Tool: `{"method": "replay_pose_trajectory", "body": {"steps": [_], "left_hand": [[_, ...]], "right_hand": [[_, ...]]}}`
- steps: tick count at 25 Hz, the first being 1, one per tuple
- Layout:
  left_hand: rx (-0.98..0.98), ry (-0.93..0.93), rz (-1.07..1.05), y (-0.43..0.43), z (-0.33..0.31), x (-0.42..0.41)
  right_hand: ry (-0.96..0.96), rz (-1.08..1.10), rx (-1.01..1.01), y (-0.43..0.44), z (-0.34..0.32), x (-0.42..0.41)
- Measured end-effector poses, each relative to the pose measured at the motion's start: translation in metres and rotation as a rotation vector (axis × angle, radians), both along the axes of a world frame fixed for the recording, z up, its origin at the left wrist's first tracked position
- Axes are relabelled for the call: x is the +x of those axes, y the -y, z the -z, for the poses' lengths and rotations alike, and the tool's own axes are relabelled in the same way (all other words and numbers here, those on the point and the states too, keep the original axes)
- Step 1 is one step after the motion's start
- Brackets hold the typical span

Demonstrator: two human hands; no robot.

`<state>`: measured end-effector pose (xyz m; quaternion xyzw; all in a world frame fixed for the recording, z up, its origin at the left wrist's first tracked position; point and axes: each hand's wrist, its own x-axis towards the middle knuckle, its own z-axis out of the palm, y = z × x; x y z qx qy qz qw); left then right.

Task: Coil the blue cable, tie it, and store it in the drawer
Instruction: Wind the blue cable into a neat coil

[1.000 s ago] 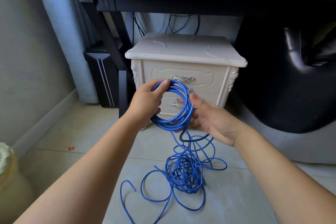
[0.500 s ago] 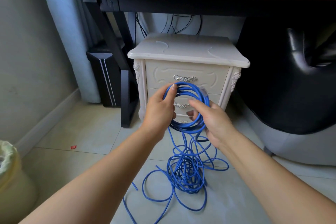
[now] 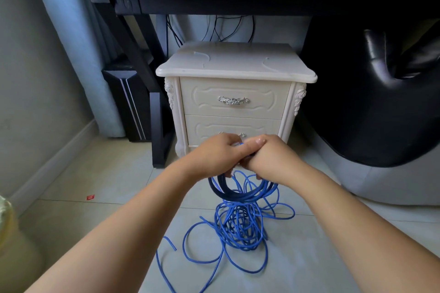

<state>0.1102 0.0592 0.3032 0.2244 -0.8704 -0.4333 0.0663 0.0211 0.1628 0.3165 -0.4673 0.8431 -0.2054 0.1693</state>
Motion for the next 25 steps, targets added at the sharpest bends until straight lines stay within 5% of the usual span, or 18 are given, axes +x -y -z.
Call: {"method": "replay_pose_trajectory", "body": {"steps": [3, 7, 12, 15, 21, 25], "left_hand": [[0.026, -0.084, -0.031, 0.002, -0.004, -0.003], [0.326, -0.330, -0.322, 0.005, -0.012, -0.008], [0.723, -0.441, -0.603, -0.001, -0.016, -0.009], [0.897, -0.543, -0.654, -0.010, -0.021, -0.011], [1.081, -0.577, -0.423, -0.037, -0.033, -0.015], [0.893, -0.342, -0.098, -0.026, -0.032, -0.003]], "right_hand": [[0.107, 0.090, -0.183, -0.004, 0.007, -0.006], [0.420, 0.120, -0.404, -0.009, 0.003, -0.010], [0.480, 0.124, -0.246, -0.019, 0.001, -0.009], [0.583, 0.212, -0.341, -0.019, -0.007, -0.008], [0.838, 0.456, -0.723, -0.022, -0.007, -0.011], [0.629, 0.543, -0.673, -0.032, 0.003, -0.031]]}}
